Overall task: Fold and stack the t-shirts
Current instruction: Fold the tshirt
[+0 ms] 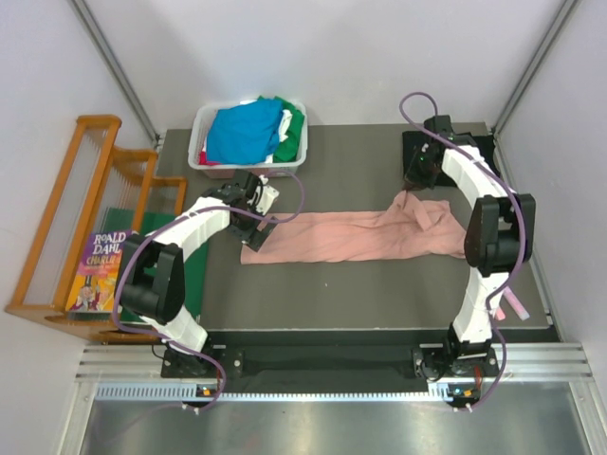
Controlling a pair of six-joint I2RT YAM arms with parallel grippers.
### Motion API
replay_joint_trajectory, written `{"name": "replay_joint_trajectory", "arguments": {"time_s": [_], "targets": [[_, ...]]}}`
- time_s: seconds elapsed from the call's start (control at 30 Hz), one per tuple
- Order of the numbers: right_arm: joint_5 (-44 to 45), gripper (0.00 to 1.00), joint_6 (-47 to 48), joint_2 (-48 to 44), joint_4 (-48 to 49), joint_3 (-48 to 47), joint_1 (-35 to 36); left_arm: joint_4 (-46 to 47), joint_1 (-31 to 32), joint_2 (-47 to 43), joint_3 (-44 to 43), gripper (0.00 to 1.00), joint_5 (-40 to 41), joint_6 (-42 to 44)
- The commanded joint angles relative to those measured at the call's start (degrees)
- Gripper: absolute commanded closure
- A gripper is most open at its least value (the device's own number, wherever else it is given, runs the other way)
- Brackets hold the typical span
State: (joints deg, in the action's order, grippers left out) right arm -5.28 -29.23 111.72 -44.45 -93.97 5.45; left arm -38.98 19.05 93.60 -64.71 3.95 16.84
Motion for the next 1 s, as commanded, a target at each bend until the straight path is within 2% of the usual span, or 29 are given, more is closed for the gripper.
{"name": "replay_joint_trajectory", "arguments": {"time_s": [0.0, 0.3, 0.47, 0.53, 0.73, 0.87, 0.97], "targets": [[0.18, 1.0, -0.12, 2.8, -1.52, -5.08, -0.62, 2.51, 0.2, -1.75, 0.9, 0.01, 0.45, 0.3], [1.94, 1.0, -1.0, 5.7, 0.06, -11.22, -3.43, 2.68, 0.2, -1.32, 1.95, 0.01, -0.61, -0.05], [2.12, 1.0, -0.39, 8.77, -3.45, -17.55, -3.96, 2.51, 0.2, -1.76, 2.13, 0.01, -0.34, 0.12], [0.36, 1.0, -0.38, 7.99, -3.81, -16.95, -3.7, 2.51, 0.2, -1.76, 1.95, 0.01, 0.01, 0.21], [-0.96, 0.99, 1.63, 3.17, -4.16, -6.24, -0.8, 1.46, 0.29, -1.06, -0.59, 0.01, -0.69, 0.12], [-0.87, 0.98, 1.81, -2.9, -0.39, 8.5, 1.84, 0.84, 0.29, -0.88, -2.0, 0.01, -1.04, 0.03], [-1.14, 0.97, 1.98, -8.09, 1.55, 15.89, 3.42, 0.66, 0.29, -0.97, -2.09, 0.01, -1.22, 0.03]]}}
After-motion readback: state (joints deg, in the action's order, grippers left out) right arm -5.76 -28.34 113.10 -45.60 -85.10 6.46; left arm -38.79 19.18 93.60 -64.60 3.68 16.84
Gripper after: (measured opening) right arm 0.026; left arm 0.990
